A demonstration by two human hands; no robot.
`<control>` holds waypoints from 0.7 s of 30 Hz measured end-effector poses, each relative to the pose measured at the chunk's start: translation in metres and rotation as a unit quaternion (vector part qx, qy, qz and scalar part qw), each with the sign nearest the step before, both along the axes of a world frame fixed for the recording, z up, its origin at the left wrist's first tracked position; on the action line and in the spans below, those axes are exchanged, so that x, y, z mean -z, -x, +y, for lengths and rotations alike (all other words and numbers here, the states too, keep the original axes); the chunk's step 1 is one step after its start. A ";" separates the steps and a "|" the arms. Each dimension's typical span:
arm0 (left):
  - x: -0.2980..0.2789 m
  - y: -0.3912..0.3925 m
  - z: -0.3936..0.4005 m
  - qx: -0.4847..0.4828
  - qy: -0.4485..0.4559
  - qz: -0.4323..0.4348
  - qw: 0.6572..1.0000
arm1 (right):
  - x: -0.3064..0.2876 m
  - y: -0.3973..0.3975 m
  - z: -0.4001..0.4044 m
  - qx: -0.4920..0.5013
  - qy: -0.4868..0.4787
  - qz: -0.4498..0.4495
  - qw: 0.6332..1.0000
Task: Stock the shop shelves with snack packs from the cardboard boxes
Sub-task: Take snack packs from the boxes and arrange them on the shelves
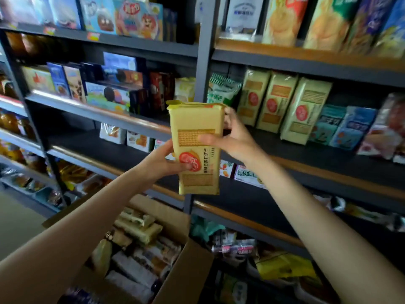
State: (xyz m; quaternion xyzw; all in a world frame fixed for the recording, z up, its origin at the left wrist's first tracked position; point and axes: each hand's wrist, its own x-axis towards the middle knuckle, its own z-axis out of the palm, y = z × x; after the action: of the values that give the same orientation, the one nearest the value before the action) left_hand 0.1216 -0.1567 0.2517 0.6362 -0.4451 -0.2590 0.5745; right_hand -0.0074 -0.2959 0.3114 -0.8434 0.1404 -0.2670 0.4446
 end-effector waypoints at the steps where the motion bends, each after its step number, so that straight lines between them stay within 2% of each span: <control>1: -0.008 0.000 -0.004 -0.002 0.014 -0.005 1.000 | 0.005 0.005 -0.002 0.006 0.043 0.035 0.998; 3: -0.022 0.002 -0.014 -0.004 0.028 -0.027 0.999 | 0.011 0.013 -0.006 0.037 0.109 0.048 0.992; 8: -0.045 0.013 -0.064 -0.021 0.086 -0.111 0.990 | 0.002 0.037 -0.038 0.180 0.199 -0.035 0.963; 12: -0.046 0.012 -0.117 -0.031 0.102 -0.109 0.988 | -0.005 0.058 -0.096 0.266 0.256 -0.076 0.926; 17: -0.037 0.011 -0.191 -0.003 0.048 -0.178 0.983 | -0.003 0.053 -0.171 0.320 0.210 -0.014 0.924; 21: -0.033 0.007 -0.246 0.014 -0.008 -0.231 0.973 | 0.002 0.031 -0.217 0.325 0.158 0.014 0.932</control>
State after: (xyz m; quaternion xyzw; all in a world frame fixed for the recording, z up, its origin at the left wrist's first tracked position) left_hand 0.1150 -0.4026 0.2849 0.6768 -0.5727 -0.1170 0.4476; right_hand -0.0386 -0.5131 0.3092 -0.8148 0.3688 -0.4037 0.1926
